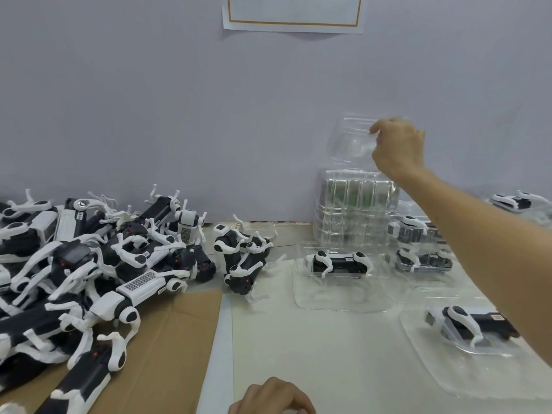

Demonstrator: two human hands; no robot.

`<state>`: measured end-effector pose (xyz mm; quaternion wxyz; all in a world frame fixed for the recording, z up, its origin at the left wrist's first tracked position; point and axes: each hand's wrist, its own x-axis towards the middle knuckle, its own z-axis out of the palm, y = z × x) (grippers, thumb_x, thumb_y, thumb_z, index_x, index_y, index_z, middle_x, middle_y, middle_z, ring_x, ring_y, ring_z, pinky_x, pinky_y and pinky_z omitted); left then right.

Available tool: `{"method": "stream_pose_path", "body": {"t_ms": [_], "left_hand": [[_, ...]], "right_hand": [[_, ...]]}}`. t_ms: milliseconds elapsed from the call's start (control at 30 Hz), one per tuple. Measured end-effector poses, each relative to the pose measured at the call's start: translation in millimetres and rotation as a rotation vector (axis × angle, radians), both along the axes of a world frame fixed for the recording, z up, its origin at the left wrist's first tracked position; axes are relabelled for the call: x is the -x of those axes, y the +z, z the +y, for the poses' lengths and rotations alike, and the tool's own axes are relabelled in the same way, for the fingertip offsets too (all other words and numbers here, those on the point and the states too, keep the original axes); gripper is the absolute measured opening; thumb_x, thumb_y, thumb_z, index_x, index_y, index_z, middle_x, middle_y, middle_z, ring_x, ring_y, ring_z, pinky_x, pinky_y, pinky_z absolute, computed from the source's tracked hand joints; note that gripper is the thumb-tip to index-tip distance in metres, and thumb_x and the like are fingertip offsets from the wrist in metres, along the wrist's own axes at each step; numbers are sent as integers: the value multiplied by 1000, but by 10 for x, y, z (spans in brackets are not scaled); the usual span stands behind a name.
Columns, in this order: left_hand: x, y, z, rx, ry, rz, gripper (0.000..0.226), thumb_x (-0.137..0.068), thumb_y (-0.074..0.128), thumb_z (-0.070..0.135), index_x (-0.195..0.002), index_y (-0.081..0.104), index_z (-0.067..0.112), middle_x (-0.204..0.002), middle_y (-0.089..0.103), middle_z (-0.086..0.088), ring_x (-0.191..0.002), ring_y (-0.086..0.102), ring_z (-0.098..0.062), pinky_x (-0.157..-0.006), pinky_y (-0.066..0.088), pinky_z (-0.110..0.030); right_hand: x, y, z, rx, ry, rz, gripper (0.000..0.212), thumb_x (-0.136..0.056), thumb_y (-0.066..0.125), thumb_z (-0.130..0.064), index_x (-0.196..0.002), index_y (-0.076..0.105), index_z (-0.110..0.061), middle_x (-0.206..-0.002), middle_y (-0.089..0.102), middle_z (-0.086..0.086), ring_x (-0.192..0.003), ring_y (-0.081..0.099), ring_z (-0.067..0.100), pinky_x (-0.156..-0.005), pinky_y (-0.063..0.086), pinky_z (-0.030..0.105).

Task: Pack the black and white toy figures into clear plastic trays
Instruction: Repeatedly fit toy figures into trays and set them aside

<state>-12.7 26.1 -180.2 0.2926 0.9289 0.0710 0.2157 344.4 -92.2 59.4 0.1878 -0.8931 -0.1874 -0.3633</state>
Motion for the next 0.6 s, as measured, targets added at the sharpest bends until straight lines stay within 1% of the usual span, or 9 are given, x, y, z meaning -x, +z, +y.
{"method": "stream_pose_path", "body": {"t_ms": [67,167,200,300,367,433,467,533,600], "left_hand": [[19,-15,-8,-26,-11,4,30,-81,30,55,-108,20,63,-96,50,24,-101,43,13,-86,32,-5],[81,9,-3,58,-10,56,35,-90,43,46,-94,28,77,-95,50,25,-104,44,11,-88,32,-5],[81,44,-3,63,-14,61,34,-88,42,48,-91,29,79,-95,52,25,-103,45,11,-89,33,-6],[83,71,-39,78,8,80,37,-74,28,60,-105,15,75,-102,54,27,-101,45,13,-94,32,-7],[96,99,-33,124,18,55,28,-77,34,56,-101,37,70,-98,57,24,-102,46,15,-95,32,-7],[121,151,-78,153,52,18,16,-81,43,54,-88,57,53,-99,60,25,-103,47,16,-95,31,-7],[124,215,-101,162,59,43,10,-84,50,52,-83,58,57,-101,60,30,-104,47,17,-94,32,-6],[144,270,-160,215,58,65,33,-82,64,44,-82,50,74,-96,51,51,-104,48,16,-88,35,-5],[153,221,-161,408,74,1,29,-79,73,36,-81,62,63,-81,62,41,-91,59,8,-80,40,-7]], "right_hand": [[13,39,-19,52,26,44,43,-85,50,7,-113,70,-19,-115,66,6,-116,55,29,-98,35,41],[48,54,-77,-53,39,-27,42,-89,48,5,-118,69,-18,-116,66,7,-111,58,31,-99,33,40],[61,53,-98,-55,51,-18,42,-90,49,5,-119,68,-18,-115,66,7,-111,59,31,-101,34,41],[146,18,-139,-55,124,7,36,-96,46,-2,-121,68,-16,-118,65,8,-110,59,31,-103,35,42],[331,8,-110,-166,194,-4,34,-99,44,-7,-122,68,-15,-117,63,9,-107,60,29,-105,38,45],[606,-42,-59,-249,298,-26,31,-100,46,-8,-120,69,-14,-110,63,9,-95,61,26,-100,43,42],[775,-81,-29,-285,359,-40,30,-100,47,-8,-118,69,-14,-107,62,8,-89,61,22,-96,46,39],[1191,-200,1,-371,483,-28,27,-100,50,-8,-118,69,-16,-106,62,2,-81,58,10,-83,49,29],[1631,-383,-12,-433,598,21,28,-100,52,-7,-122,66,-19,-104,60,-4,-79,56,1,-75,45,17]]}}
